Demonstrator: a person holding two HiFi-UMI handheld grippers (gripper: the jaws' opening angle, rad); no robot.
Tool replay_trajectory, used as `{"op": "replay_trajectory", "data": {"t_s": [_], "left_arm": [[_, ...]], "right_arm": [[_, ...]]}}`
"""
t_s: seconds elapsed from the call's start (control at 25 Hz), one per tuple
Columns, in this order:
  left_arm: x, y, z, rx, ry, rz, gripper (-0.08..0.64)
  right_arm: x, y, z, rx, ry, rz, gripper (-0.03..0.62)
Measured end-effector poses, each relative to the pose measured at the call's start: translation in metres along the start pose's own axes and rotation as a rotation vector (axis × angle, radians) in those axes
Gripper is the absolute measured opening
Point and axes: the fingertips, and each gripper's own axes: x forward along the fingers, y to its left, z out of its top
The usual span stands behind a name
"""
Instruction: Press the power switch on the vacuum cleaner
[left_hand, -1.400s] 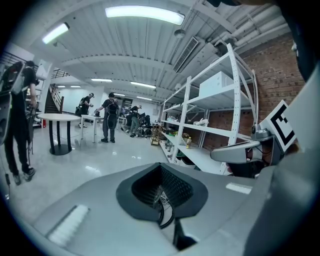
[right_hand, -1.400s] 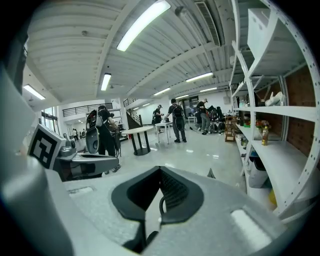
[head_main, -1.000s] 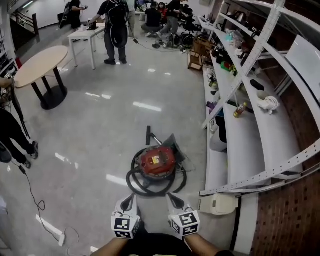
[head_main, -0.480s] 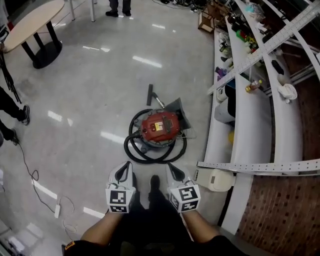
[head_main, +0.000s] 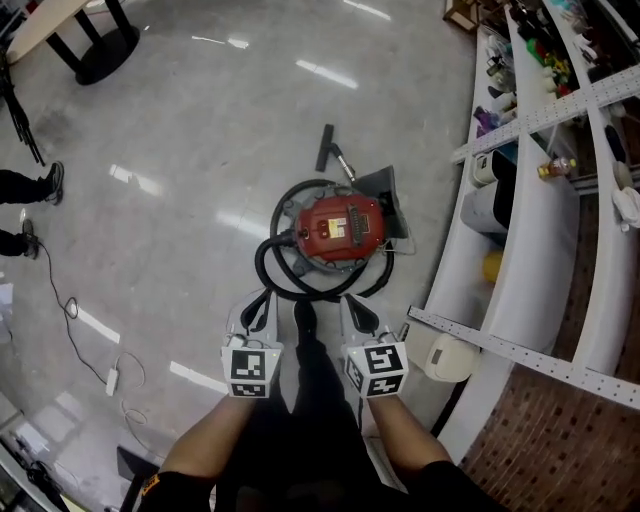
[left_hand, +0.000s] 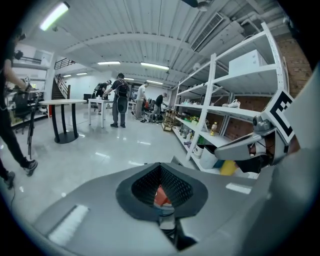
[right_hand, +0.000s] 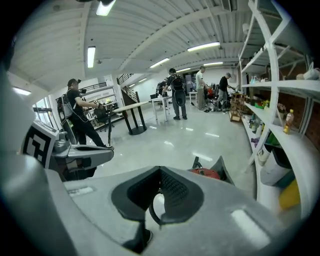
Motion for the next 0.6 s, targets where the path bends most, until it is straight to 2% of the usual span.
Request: {"op": "replay_trajectory", "data": {"t_s": [0.32, 0.6], "left_arm": [[0.08, 0.018, -0.038, -0.038, 0.068, 0.083, 0.015], [0.142, 0.039, -0.077, -0.083, 0.131, 0.147, 0.014]], "right_arm": [[0.1, -0.055, -0.025, 0.005, 0.102, 0.019, -0.008], [0.186, -0.085, -0.054, -0.041, 0.204, 0.044, -0.008]]}}
